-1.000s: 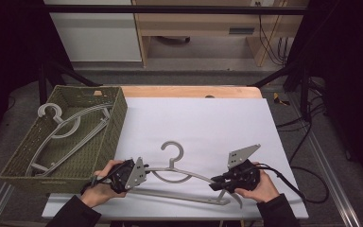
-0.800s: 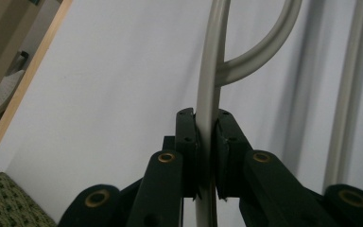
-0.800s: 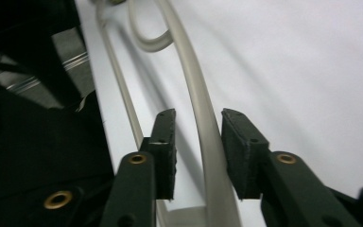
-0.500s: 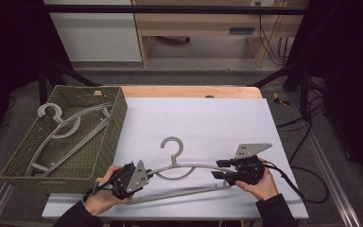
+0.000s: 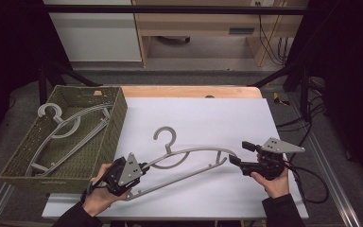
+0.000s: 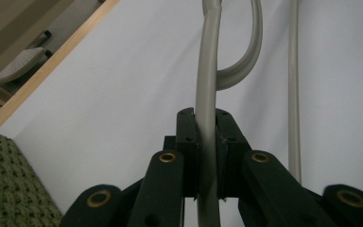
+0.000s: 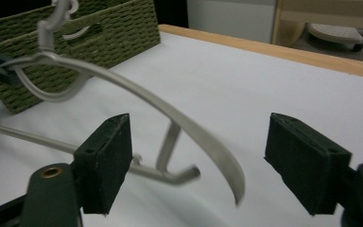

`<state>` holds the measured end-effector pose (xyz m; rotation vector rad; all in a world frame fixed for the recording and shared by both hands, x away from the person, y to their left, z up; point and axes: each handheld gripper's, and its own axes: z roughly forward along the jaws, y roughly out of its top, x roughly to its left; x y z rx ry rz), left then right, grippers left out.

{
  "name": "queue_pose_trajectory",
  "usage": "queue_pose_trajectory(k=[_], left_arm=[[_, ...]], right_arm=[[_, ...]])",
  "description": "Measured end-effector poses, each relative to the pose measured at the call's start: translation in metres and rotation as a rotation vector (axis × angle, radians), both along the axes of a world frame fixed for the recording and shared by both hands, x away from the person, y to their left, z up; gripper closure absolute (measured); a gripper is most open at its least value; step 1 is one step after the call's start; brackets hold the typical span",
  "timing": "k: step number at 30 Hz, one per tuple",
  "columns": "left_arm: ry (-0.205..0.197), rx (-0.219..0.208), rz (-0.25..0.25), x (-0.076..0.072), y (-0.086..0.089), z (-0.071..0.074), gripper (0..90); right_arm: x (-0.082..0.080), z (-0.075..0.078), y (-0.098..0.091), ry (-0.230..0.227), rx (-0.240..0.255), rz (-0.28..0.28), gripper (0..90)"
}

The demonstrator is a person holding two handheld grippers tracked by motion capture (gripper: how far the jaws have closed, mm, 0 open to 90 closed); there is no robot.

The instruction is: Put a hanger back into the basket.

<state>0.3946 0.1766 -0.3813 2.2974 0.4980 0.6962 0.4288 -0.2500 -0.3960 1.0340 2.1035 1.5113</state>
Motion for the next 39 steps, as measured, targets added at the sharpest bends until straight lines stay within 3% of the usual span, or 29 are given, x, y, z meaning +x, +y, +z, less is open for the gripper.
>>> queue_pose_trajectory(k=[7, 11, 13, 16, 19, 26, 29, 33, 39], left_arm=[[-0.012, -0.087, 0.074, 0.000, 0.013, 0.016, 82.3], [-0.047, -0.144, 0.135, -0.003, 0.027, 0.032, 82.3], [-0.055, -0.149, 0.144, -0.003, 0.030, 0.036, 82.3], [-0.090, -0.202, 0.183, -0.003, 0.043, 0.051, 82.2], [-0.103, -0.219, 0.201, -0.002, 0.049, 0.059, 82.3], [-0.142, -0.212, 0.250, 0.007, 0.069, 0.079, 82.3], [-0.153, -0.231, 0.263, 0.015, 0.084, 0.090, 82.2], [-0.158, -0.243, 0.281, 0.021, 0.094, 0.097, 82.3], [-0.170, -0.223, 0.324, 0.035, 0.124, 0.107, 82.2]], right_arm=[[0.000, -0.005, -0.010, -0.008, 0.012, -0.083, 13.3], [0.001, -0.010, -0.015, -0.008, 0.016, -0.141, 8.0], [0.001, -0.011, -0.016, -0.009, 0.011, -0.148, 7.7], [0.001, -0.014, -0.019, 0.001, 0.006, -0.165, 6.7], [0.002, -0.015, -0.019, 0.004, -0.004, -0.172, 6.3], [0.001, -0.014, -0.019, -0.003, -0.008, -0.181, 5.6], [0.000, -0.013, -0.020, -0.009, -0.009, -0.185, 5.0], [0.000, -0.013, -0.019, -0.010, -0.008, -0.183, 4.6], [0.000, -0.013, -0.018, -0.004, -0.006, -0.188, 3.8]])
